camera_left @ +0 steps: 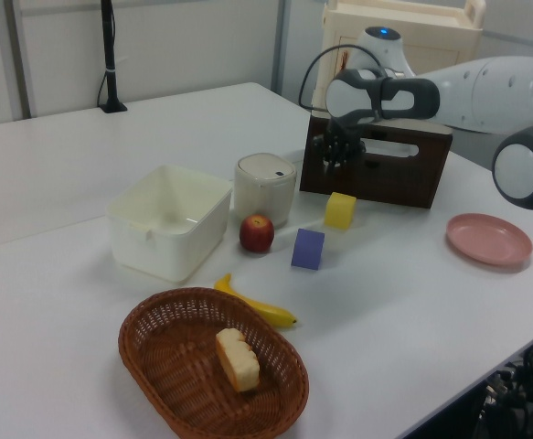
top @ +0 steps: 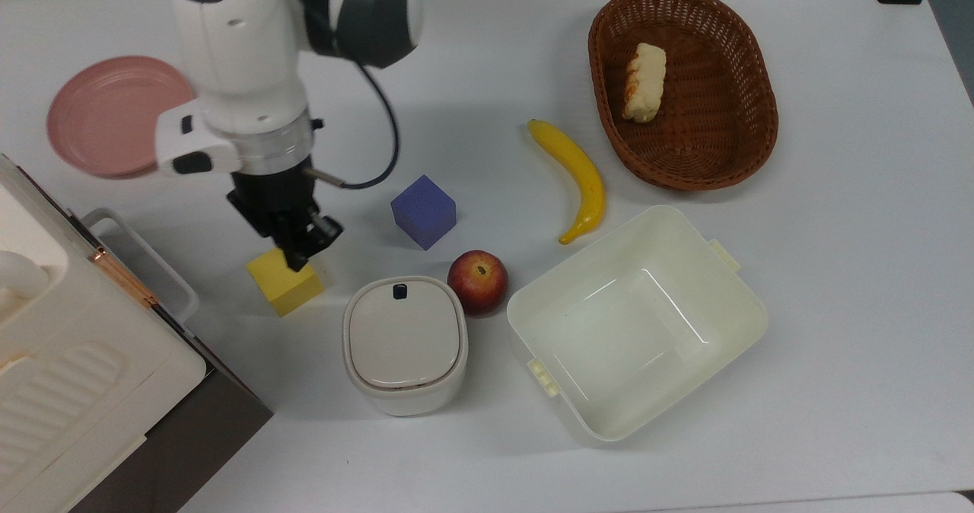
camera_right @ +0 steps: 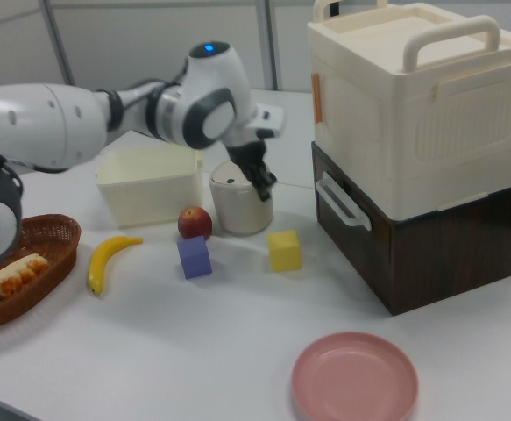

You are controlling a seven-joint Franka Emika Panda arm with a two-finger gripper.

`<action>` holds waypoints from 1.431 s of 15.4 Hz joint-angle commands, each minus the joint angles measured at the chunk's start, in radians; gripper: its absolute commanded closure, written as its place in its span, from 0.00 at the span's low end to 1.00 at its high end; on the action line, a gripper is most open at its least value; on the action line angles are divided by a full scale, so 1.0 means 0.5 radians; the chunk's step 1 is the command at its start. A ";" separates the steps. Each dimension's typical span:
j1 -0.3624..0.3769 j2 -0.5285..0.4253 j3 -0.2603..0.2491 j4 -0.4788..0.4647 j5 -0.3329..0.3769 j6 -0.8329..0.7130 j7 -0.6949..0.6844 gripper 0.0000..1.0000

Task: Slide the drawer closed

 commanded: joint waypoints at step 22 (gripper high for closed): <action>0.266 -0.851 -0.164 -0.381 0.062 -0.737 -0.670 0.54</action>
